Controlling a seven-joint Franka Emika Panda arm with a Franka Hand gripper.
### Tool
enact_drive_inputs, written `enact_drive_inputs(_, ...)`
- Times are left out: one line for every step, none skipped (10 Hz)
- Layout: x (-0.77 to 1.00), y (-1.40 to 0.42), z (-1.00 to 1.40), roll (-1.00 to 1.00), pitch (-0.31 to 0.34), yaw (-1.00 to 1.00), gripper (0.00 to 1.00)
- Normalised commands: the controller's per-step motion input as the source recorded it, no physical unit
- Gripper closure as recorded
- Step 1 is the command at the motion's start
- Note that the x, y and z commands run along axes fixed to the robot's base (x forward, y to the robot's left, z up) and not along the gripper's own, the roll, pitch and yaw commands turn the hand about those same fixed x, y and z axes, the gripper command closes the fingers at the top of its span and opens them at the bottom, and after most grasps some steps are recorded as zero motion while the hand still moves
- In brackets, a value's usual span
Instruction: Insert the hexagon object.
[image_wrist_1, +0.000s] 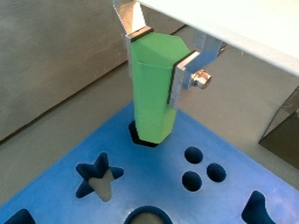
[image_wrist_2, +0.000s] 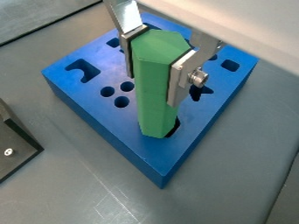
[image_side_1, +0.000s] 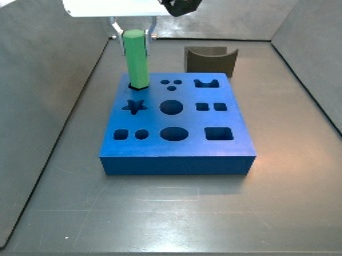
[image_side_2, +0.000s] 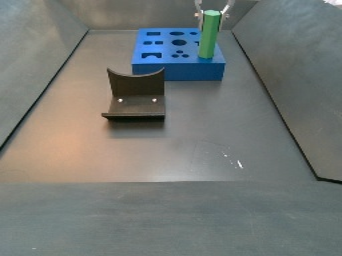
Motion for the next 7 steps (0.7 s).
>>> enact_drive_inputs(-0.22,-0.09,-0.18,0.00,-0.094,0.02,1.00)
enact_drive_inputs(-0.17,-0.15,-0.16,0.03,-0.066,0.02,1.00)
enact_drive_inputs(-0.13,-0.18,-0.13,0.00,-0.080,0.02,1.00)
enact_drive_inputs(0.00,-0.15,-0.18,0.00,-0.063,0.00,1.00)
enact_drive_inputs(0.00,-0.05,-0.22,-0.01,-0.066,0.00,1.00)
enact_drive_inputs(0.00,0.00,-0.26,-0.02,-0.090,0.00,1.00)
enact_drive_inputs(0.00,0.00,-0.31,0.00,-0.080,0.02,1.00)
